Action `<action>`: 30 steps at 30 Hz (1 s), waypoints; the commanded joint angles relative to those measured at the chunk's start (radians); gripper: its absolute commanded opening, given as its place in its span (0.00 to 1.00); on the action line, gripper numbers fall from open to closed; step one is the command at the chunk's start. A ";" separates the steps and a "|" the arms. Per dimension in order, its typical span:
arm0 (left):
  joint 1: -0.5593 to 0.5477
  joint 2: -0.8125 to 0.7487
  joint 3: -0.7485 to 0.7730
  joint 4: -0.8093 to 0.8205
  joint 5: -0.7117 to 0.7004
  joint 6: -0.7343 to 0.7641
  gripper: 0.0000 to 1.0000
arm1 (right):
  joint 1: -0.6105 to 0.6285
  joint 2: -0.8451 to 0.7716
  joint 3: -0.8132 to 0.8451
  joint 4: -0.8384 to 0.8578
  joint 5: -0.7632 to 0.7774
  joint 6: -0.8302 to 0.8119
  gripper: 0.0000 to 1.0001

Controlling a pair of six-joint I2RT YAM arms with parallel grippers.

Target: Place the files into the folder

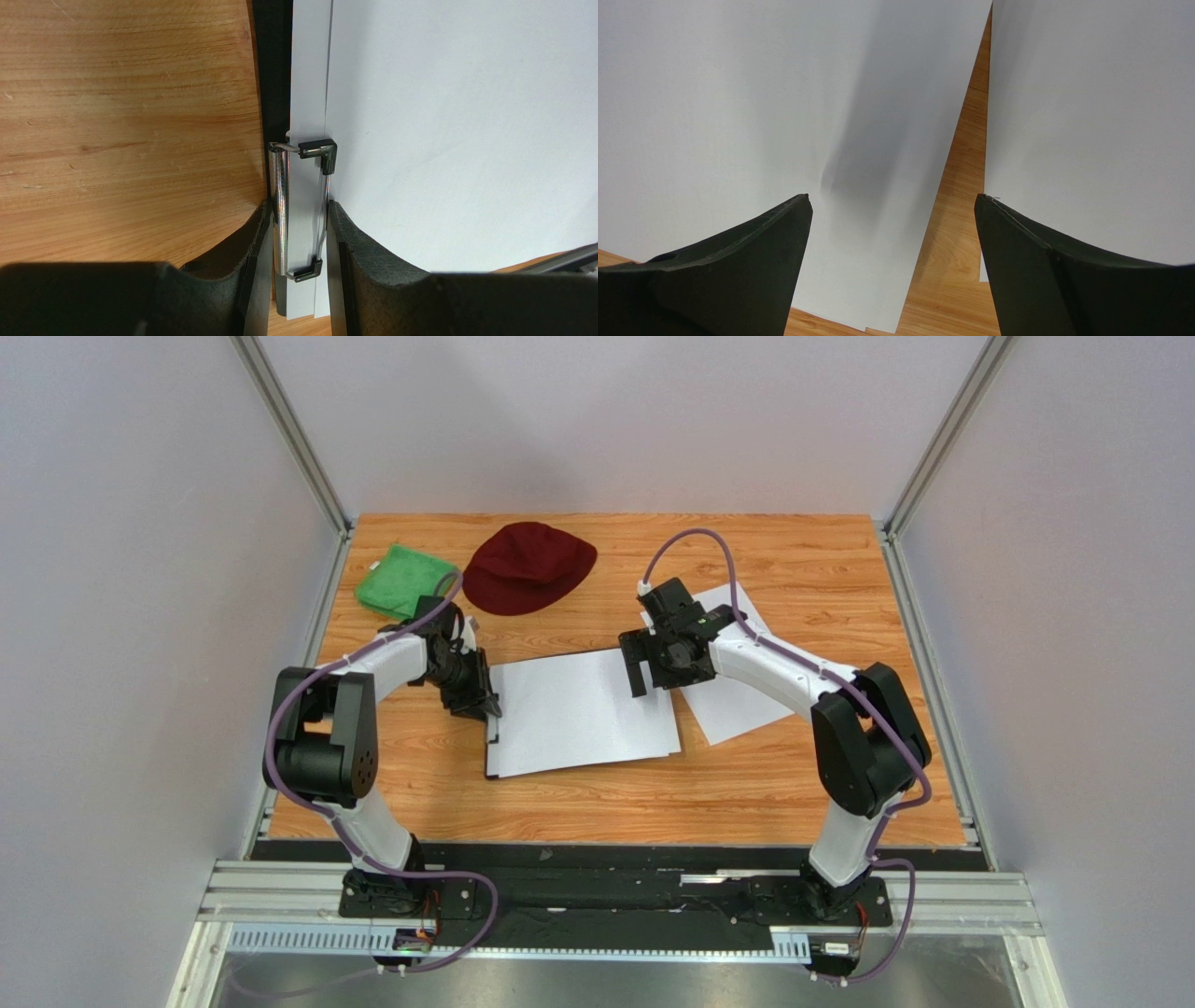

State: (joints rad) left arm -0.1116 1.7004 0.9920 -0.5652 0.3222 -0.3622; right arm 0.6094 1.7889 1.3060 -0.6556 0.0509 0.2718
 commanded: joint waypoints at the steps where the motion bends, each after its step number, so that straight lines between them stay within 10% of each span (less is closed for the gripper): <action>1: -0.003 -0.008 0.022 0.018 0.040 -0.007 0.00 | 0.021 0.023 0.013 0.036 -0.008 0.000 0.91; 30: 0.033 -0.056 -0.055 0.125 0.199 -0.021 0.00 | 0.067 0.102 0.022 0.073 -0.002 0.073 0.89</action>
State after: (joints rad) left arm -0.0914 1.6939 0.9535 -0.4942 0.4095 -0.3622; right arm 0.6842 1.8950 1.3155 -0.6533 0.0776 0.3267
